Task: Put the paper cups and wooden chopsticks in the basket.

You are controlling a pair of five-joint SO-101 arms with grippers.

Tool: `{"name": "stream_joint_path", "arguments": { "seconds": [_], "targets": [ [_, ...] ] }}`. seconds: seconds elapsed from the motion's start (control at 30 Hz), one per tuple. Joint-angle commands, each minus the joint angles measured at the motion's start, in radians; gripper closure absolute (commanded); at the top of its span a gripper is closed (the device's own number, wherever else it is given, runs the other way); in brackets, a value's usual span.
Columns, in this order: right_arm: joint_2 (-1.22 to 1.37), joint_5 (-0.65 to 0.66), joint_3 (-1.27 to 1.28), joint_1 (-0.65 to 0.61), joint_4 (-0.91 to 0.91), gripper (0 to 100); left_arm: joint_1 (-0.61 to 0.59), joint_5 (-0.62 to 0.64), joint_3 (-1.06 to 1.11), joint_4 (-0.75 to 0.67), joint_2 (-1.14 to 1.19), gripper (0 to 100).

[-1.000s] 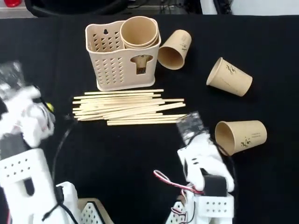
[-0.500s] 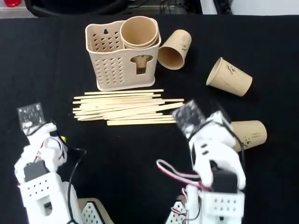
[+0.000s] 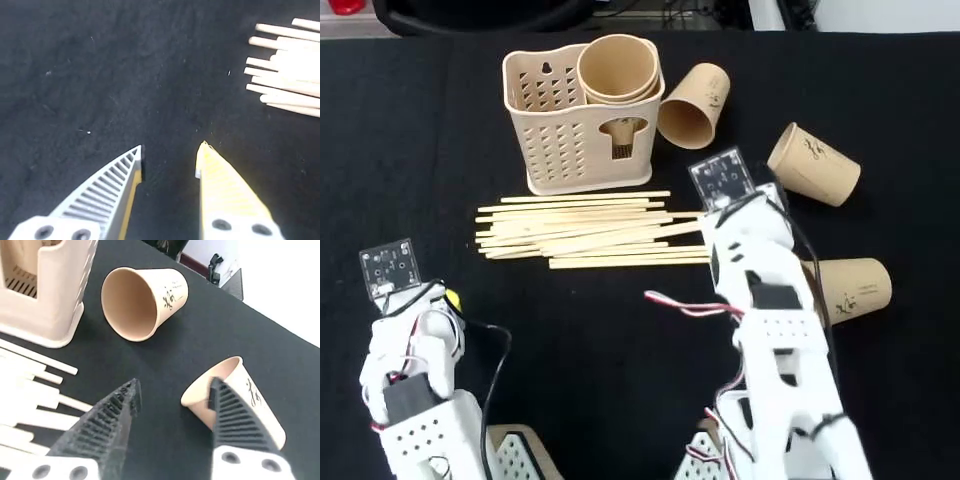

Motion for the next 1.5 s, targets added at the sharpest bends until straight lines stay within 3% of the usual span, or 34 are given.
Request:
{"name": "stream_joint_path", "arguments": {
  "seconds": [0.0,0.37,0.83,1.47],
  "targets": [
    [0.067,-0.008,-0.081,-0.009,-0.075,71.7,-0.008,-0.002,-0.002,0.054,-0.078,81],
    [0.510,-0.003,-0.341,0.015,-0.219,75.8,-0.002,-0.003,-0.007,0.055,-0.066,81],
    [0.644,-0.025,-0.424,-0.043,-0.221,75.7,0.050,-0.043,-0.002,0.063,-0.064,81],
    [1.004,-0.035,-0.774,-0.032,-0.221,76.3,0.054,-0.048,-0.002,0.063,-0.064,81]
  ]
}}
